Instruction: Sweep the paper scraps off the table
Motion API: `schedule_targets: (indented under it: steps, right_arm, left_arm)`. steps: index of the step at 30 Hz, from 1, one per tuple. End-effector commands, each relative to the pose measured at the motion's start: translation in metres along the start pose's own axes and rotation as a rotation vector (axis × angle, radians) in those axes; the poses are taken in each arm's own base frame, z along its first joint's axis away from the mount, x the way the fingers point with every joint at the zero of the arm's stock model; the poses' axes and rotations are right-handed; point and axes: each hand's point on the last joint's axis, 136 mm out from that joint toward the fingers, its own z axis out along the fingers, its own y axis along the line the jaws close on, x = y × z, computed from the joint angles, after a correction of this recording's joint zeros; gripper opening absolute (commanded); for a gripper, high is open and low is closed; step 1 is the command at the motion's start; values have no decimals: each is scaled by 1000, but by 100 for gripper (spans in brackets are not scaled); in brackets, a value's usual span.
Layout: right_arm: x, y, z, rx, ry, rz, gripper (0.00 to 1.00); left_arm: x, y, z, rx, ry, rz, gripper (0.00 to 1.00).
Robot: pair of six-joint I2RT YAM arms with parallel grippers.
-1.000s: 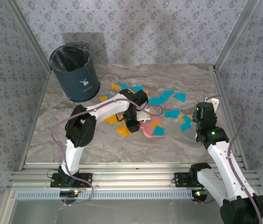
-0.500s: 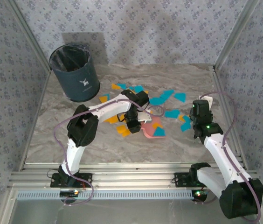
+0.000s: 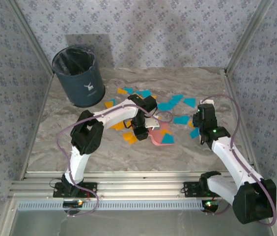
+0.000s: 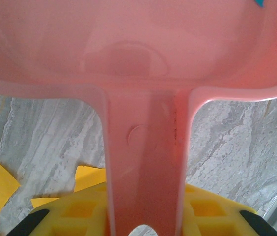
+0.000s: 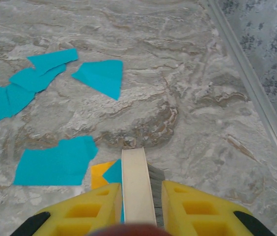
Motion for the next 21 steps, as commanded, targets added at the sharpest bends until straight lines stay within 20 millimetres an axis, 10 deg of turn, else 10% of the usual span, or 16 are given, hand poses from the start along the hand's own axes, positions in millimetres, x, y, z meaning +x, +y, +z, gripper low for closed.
schedule_targets:
  steps: [1,21]
  right_arm:
    - [8,16,-3,-59,25,-30,0]
    - [4,90,-18,-272,20,-86,0]
  left_arm:
    - [6,-5,5,17,29,-15,0]
    - [9,-2,10,10,49,-31,0]
